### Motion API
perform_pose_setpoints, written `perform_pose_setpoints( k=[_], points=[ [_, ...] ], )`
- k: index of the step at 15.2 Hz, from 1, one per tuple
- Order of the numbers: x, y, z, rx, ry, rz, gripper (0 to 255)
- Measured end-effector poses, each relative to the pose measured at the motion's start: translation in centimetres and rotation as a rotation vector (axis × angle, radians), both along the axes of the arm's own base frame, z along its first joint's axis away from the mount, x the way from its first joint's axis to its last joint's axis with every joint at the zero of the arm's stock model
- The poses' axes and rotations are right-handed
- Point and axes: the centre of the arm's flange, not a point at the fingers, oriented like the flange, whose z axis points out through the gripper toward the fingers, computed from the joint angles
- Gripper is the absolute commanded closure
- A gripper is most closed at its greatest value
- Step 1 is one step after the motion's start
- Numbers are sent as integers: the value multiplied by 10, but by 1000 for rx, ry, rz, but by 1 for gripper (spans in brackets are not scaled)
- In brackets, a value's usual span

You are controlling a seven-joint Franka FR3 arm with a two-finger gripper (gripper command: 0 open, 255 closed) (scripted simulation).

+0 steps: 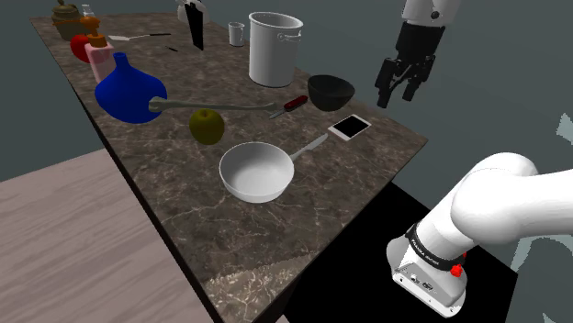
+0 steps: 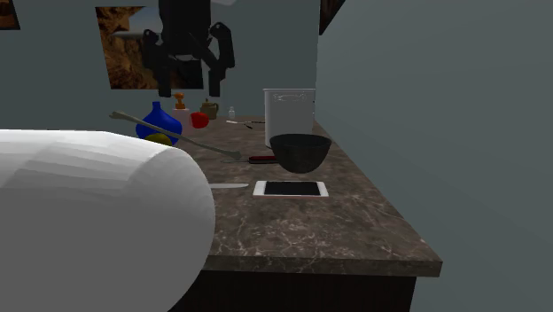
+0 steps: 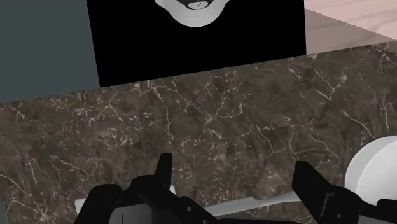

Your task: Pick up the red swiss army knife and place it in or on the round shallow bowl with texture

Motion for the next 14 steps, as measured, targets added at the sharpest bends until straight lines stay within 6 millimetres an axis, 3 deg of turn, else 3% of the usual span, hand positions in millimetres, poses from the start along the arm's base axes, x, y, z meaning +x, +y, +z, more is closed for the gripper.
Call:
perform_pose_setpoints(
  k=[2,5,14],
  points=[
    [6,2,-3,-1,-1,-14,0],
    [32,13,-18,-6,-6,-91,0],
    [129,27,-72,-21,-31,-364,0]
  ],
)
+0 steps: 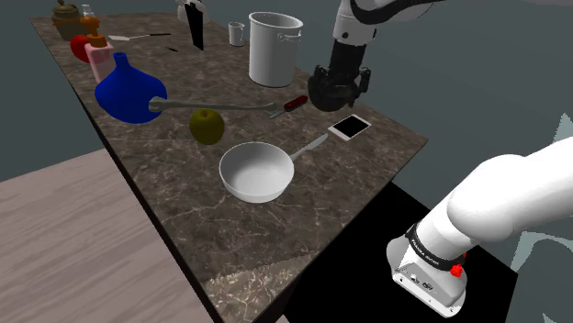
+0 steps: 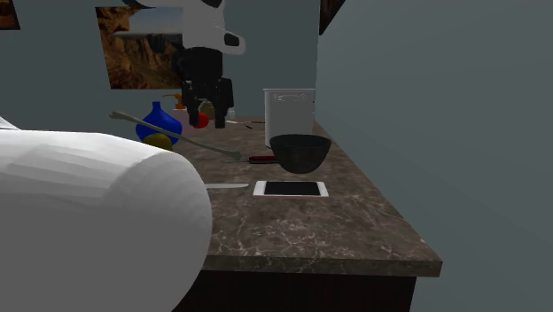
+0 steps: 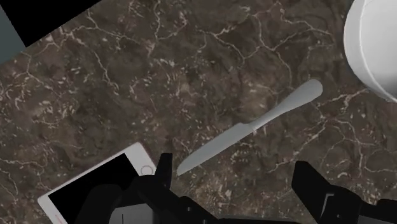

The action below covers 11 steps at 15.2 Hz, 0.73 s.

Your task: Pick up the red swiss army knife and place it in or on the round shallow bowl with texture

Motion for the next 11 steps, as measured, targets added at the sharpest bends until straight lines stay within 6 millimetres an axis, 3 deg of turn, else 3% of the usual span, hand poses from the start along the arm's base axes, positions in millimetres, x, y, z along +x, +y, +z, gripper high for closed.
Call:
perform_pose_setpoints(
  k=[11],
  points=[
    [122,-16,-60,-18,-30,-338,0]
  ],
)
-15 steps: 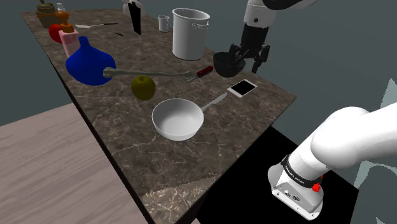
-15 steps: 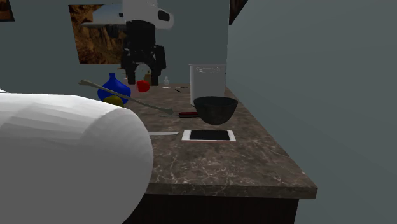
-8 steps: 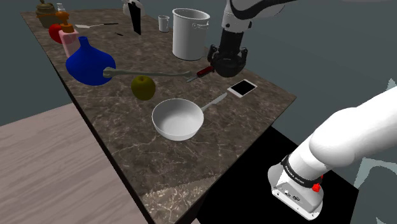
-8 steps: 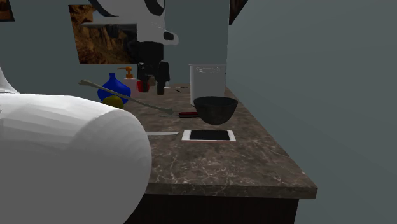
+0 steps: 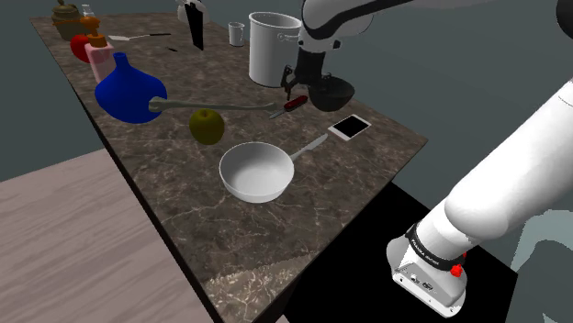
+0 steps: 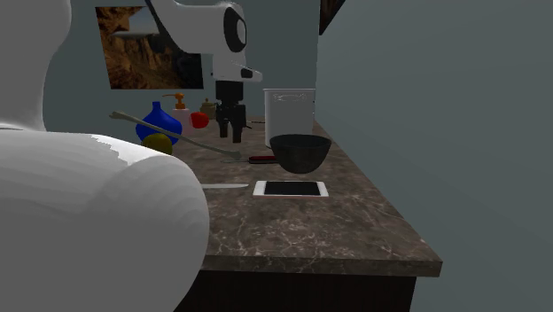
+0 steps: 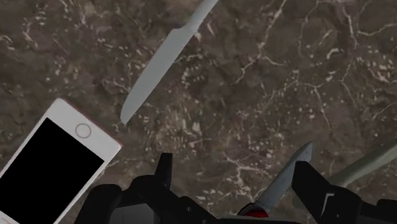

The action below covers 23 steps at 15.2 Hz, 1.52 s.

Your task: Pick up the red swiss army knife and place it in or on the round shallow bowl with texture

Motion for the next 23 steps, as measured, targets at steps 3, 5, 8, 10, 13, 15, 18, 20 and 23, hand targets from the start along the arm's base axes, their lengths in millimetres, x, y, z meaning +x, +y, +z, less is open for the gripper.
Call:
perform_pose_setpoints(
  k=[3,5,8,10,13,15,18,20,23],
  points=[
    [33,-15,-17,-6,-9,-92,0],
    [52,-22,-30,-9,-14,-153,0],
    [84,-38,-43,-13,-22,-245,0],
    [94,-46,-51,-16,-24,-279,0],
    [97,-48,-67,-17,-25,-289,0],
    [98,-48,-78,-16,-25,-290,0],
    [97,-48,-90,-17,-25,-291,0],
    [97,-48,-91,-17,-25,-291,0],
    [98,-48,-92,-16,-26,-291,0]
  ],
)
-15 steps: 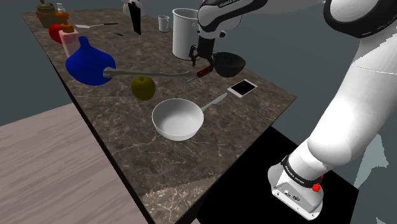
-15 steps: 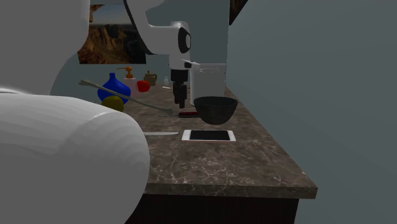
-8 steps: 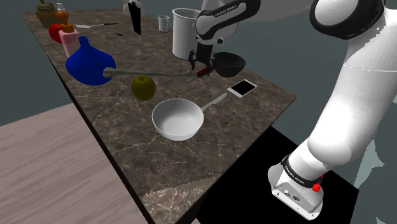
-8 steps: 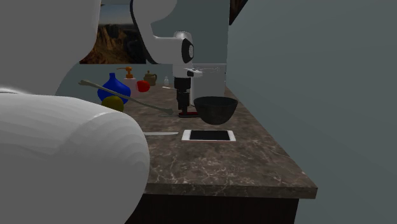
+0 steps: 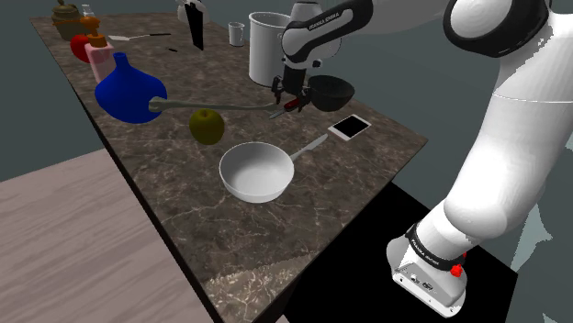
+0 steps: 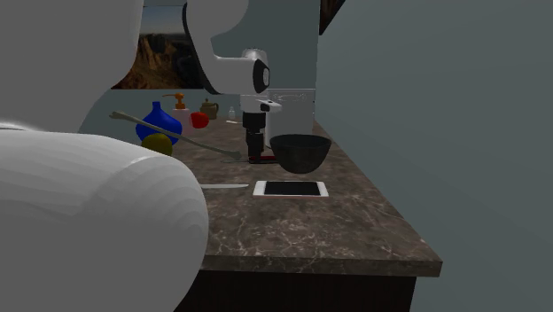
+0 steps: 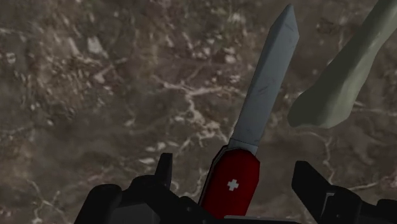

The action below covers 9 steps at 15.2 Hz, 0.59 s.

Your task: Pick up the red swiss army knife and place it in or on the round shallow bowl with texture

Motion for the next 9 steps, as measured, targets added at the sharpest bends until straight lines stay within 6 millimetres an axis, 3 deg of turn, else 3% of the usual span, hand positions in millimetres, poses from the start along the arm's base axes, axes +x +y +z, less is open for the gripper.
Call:
perform_pose_setpoints(
  k=[1,9],
  points=[
    [0,0,0,0,0,0,255],
    [0,0,0,0,-1,0,255]
  ],
)
